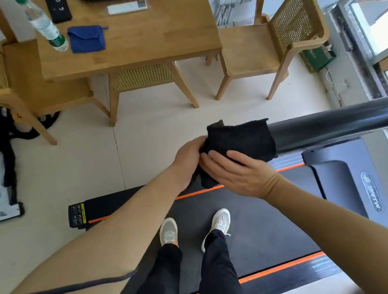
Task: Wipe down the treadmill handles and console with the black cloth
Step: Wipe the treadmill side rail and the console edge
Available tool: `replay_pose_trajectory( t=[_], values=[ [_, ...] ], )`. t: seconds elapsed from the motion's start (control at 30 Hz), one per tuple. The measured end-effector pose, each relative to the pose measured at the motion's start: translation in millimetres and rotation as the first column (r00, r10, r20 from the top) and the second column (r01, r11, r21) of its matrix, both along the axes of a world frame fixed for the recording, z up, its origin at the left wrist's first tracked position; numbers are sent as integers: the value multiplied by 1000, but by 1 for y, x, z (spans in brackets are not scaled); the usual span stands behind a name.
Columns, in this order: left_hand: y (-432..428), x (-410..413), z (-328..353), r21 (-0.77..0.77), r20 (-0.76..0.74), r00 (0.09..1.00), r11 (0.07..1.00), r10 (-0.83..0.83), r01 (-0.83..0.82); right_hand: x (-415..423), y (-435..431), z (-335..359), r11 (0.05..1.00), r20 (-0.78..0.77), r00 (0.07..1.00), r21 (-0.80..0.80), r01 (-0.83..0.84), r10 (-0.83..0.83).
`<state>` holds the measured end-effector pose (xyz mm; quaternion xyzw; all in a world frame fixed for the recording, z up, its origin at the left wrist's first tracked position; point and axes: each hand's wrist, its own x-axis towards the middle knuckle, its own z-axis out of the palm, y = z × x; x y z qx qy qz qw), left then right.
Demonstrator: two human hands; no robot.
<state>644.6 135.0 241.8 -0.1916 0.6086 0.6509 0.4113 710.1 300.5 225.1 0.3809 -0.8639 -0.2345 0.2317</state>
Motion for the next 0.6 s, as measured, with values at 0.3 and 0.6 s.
replay_pose_trajectory(
  t=[0.3, 0.6],
  values=[
    [29, -19, 29, -136, -345, 868, 934, -357, 330, 12, 23, 0, 700, 144, 836, -482, 527, -530],
    [8, 2, 24, -269, -301, 881, 919, -366, 290, 13, -47, -38, 688, 43, 842, -555, 467, -537]
  ],
)
